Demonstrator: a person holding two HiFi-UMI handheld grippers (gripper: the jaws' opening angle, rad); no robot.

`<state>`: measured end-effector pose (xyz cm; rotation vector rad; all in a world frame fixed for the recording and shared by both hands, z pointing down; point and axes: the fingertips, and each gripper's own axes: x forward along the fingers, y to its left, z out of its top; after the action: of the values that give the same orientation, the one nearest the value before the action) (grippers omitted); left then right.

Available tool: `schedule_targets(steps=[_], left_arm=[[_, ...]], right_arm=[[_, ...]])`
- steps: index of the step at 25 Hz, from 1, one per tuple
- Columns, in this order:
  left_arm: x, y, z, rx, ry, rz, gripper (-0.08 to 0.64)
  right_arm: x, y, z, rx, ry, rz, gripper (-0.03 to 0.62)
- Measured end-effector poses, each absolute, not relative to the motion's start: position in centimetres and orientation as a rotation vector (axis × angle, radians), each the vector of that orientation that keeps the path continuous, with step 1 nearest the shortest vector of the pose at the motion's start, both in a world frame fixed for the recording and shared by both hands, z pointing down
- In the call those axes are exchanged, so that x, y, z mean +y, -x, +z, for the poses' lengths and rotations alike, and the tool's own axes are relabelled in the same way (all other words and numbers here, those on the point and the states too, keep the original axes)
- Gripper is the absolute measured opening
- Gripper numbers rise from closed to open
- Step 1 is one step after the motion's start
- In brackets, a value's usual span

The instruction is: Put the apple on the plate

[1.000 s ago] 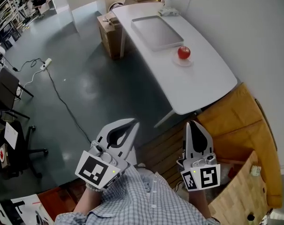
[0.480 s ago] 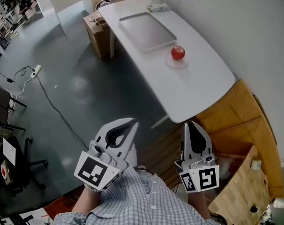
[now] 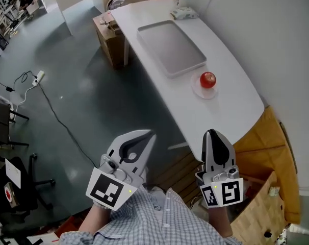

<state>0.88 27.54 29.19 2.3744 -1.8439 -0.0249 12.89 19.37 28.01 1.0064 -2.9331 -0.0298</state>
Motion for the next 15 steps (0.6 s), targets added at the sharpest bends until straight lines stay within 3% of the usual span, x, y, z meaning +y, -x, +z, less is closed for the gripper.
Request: schedule_targets(steps=[8, 15], left_arm=[[24.8, 7.7, 25.9, -1.852, -2.35, -0.012, 0.009], [24.5, 10.5, 22.8, -1.855, -2.408, -0.047, 0.009]], right_arm=[[16.5, -4.6, 22.7, -2.96, -0.972, -0.063, 0.034], [16.2, -2.7, 20.1, -2.907, -1.064, -0.131, 0.034]])
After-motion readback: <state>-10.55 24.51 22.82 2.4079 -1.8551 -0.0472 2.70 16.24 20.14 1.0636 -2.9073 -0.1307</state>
